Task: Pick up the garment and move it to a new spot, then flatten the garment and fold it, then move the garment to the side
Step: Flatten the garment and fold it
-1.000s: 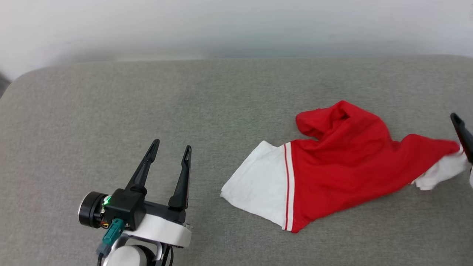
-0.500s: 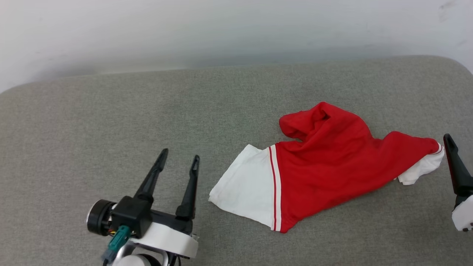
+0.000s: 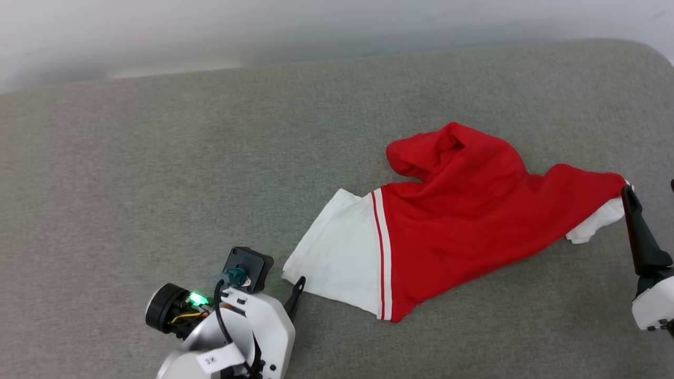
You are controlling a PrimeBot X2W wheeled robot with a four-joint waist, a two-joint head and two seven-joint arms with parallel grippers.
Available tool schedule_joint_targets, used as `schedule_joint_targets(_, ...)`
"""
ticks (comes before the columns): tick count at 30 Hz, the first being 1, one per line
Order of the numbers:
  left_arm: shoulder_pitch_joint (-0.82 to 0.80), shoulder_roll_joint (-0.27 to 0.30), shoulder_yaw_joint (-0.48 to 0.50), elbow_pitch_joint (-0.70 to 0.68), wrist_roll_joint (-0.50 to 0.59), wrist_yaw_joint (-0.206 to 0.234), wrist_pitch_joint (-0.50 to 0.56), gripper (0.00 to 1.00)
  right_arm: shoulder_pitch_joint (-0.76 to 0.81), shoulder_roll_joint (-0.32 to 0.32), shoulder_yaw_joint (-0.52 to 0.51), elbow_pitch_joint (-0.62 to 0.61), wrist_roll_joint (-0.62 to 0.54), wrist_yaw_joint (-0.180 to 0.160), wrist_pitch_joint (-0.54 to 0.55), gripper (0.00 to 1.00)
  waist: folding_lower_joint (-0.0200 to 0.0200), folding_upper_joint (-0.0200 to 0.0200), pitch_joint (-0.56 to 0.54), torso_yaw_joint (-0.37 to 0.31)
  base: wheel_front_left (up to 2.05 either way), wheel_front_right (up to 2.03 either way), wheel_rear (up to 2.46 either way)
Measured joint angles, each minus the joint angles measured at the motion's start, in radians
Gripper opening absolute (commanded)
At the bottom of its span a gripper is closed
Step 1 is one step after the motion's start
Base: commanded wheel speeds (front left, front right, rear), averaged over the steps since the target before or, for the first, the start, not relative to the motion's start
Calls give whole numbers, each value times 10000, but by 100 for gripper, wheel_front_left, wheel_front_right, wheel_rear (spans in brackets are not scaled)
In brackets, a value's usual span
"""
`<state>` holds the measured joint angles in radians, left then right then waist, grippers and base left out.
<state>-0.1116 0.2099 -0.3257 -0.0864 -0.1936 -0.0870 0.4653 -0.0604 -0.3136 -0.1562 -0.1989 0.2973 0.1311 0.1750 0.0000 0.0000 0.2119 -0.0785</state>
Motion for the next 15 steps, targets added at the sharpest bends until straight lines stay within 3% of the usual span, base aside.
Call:
schedule_joint_targets(10,-477,27,44,1801,79,180,-42,100,-22,56,205,290,-75,0,-159,100,0,0,504,-346,0,0,0)
schedule_joint_targets(11,-532,23,40,1941,35,171,-117,74,-24,56,221,320,-75,0,-159,100,-1,0,524,-352,0,0,0)
schedule_joint_targets(12,-595,19,31,2069,19,155,-230,15,-24,54,236,357,-77,0,-159,100,-1,0,533,-346,0,0,0)
schedule_joint_targets(13,-628,6,65,2140,-15,151,-449,0,-24,50,249,378,-86,0,-161,100,-1,0,534,-333,0,0,0)
schedule_joint_targets(15,-706,-25,169,2253,-56,201,-895,0,-21,33,278,430,-100,0,-163,100,0,1,510,-279,0,0,0)
